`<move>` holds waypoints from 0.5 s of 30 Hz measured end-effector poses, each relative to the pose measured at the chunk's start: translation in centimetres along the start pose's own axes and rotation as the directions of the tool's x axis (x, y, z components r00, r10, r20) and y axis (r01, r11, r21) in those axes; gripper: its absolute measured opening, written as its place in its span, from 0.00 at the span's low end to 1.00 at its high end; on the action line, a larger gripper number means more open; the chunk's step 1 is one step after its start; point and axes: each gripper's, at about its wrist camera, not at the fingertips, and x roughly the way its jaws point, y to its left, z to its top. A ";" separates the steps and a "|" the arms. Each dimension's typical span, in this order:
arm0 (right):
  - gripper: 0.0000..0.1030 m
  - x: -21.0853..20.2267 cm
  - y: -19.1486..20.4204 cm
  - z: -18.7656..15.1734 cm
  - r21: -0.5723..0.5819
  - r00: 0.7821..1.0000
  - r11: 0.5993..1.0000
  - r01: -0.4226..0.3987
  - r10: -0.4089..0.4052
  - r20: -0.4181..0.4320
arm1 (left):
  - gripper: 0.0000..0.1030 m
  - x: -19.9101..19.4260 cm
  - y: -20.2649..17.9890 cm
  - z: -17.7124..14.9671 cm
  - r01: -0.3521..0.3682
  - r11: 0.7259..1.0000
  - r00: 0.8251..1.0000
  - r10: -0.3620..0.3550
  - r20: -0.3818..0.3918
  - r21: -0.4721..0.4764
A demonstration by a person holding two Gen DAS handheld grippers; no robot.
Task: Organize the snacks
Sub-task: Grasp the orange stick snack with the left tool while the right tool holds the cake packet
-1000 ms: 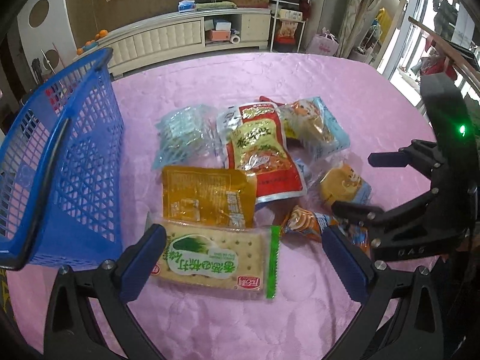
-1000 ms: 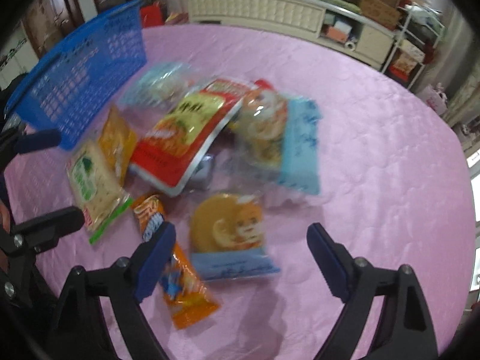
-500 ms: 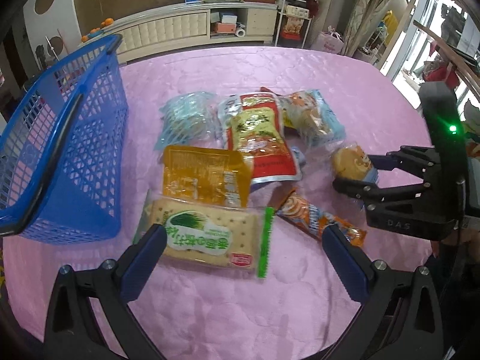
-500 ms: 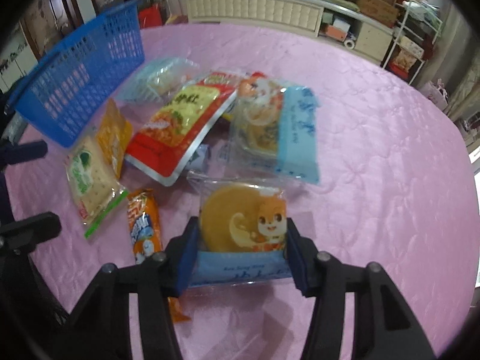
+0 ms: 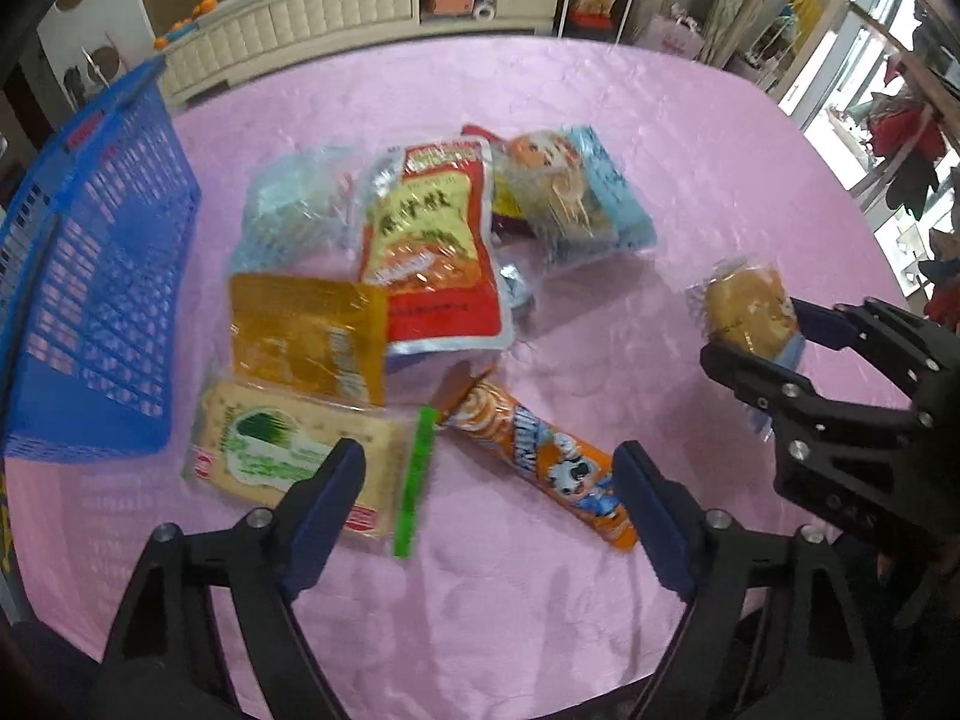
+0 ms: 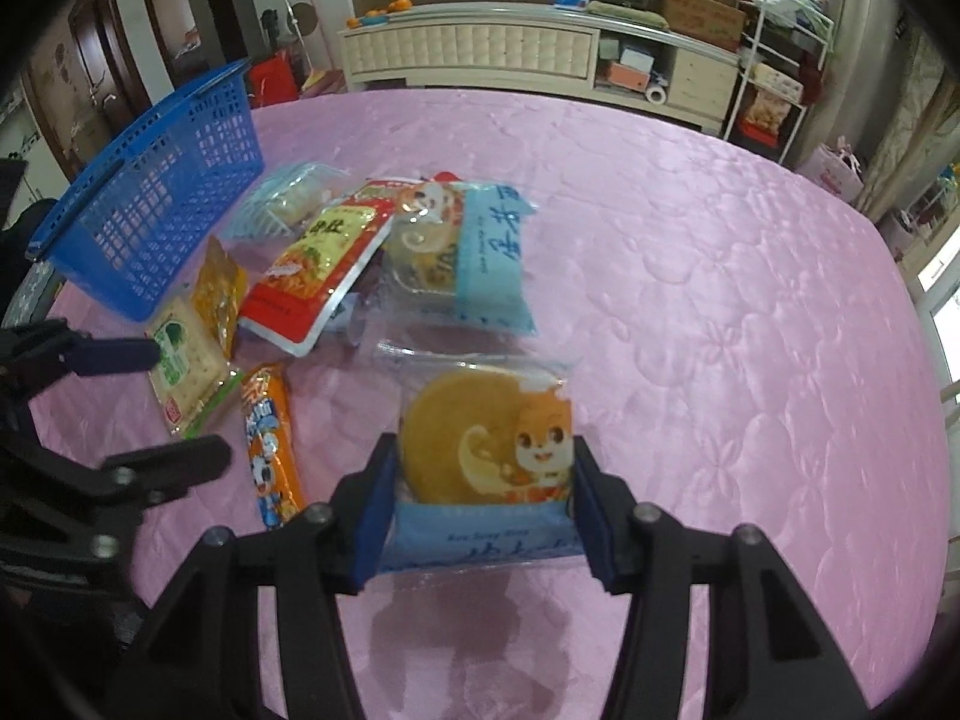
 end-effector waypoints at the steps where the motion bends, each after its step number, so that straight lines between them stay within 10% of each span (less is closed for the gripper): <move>1: 0.56 -0.1 -0.1 -0.1 0.003 1.000 1.000 -0.001 0.001 0.003 | 0.78 0.4 -0.3 0.1 -0.005 1.000 1.000 0.005 -0.011 -0.004; 10: 0.57 0.3 -0.7 -0.7 0.019 0.999 0.999 0.032 -0.031 -0.030 | 0.75 4.4 -2.0 0.7 -0.059 0.998 0.994 0.057 -0.091 -0.022; 15: 0.57 0.7 -1.2 -1.2 0.025 0.998 0.999 0.040 -0.038 -0.052 | 0.48 5.9 -2.4 0.4 -0.068 0.997 0.991 0.065 -0.118 -0.019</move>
